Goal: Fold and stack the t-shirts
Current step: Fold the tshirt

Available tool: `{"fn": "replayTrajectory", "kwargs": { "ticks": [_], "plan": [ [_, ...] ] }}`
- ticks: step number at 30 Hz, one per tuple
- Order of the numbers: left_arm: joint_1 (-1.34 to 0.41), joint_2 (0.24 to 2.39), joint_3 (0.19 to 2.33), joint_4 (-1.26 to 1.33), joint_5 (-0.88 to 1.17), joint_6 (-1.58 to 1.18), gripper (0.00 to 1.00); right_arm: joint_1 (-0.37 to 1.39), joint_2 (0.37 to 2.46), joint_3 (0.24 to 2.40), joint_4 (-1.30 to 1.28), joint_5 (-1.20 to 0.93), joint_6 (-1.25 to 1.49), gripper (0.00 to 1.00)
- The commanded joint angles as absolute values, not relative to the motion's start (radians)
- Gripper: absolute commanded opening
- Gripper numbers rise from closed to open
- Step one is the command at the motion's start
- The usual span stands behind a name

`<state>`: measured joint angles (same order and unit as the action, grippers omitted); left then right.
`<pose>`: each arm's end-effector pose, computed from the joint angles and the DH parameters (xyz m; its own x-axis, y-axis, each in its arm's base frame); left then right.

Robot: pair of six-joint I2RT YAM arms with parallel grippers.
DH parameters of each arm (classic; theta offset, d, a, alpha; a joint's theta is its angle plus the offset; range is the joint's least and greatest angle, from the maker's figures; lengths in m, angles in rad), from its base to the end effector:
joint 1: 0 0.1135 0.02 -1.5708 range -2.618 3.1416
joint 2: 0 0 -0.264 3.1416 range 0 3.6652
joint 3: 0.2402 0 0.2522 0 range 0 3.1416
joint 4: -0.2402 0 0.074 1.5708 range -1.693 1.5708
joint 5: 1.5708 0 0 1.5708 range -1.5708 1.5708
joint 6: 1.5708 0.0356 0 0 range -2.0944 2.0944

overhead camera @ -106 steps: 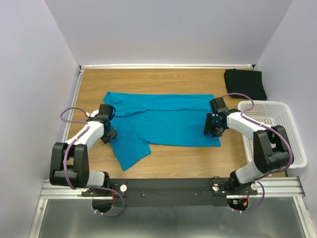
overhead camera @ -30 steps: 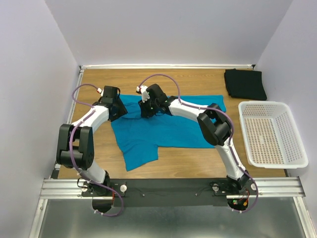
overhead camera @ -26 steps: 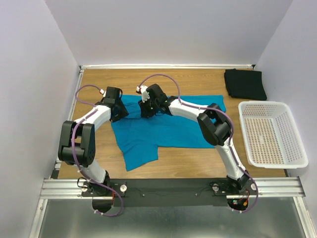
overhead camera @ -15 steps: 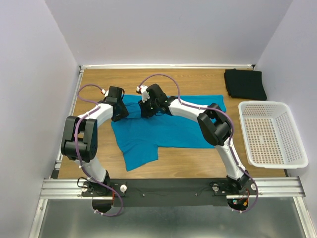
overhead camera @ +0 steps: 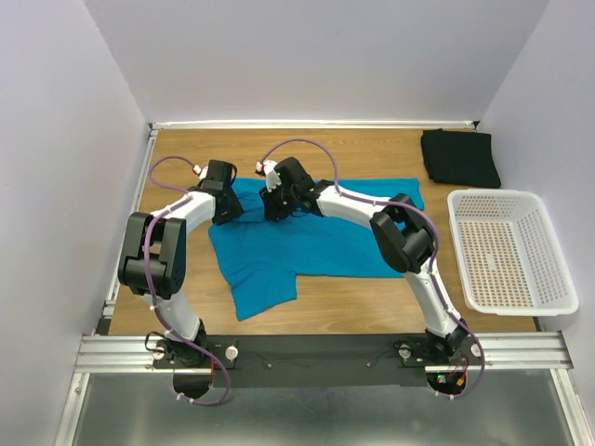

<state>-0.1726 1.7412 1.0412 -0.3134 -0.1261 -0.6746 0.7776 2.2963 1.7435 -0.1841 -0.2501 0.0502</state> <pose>0.3442 -0.0555 0.1690 -0.7184 -0.5037 -0.4798 -0.4403 0.8632 -0.2470 0.3612 0.3679 0.1605 -0.5189 -0.4427 -0.7313 -0.7853 0.5848 0.2033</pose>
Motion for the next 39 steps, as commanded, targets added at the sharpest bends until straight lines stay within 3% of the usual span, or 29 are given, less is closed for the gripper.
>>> {"fn": "replayTrajectory", "kwargs": {
  "ticks": [1,6,13,19,39],
  "plan": [
    [-0.190,1.756,1.071,-0.295,-0.169,-0.681,0.46,0.784,2.264,1.735,-0.175,-0.236,0.038,0.36],
    [-0.196,1.763,1.077,-0.298,-0.172,-0.681,0.40,0.785,2.260,1.733,-0.175,-0.235,0.038,0.36],
    [-0.201,1.755,1.089,-0.308,-0.193,-0.677,0.17,0.784,2.241,1.715,-0.175,-0.235,0.031,0.36],
    [-0.201,1.761,1.169,-0.336,-0.190,-0.649,0.03,0.815,2.206,1.687,-0.173,-0.193,-0.054,0.36],
    [-0.201,1.881,1.331,-0.399,-0.173,-0.609,0.04,0.831,2.301,1.753,-0.169,-0.043,-0.120,0.36]
  ]
}}
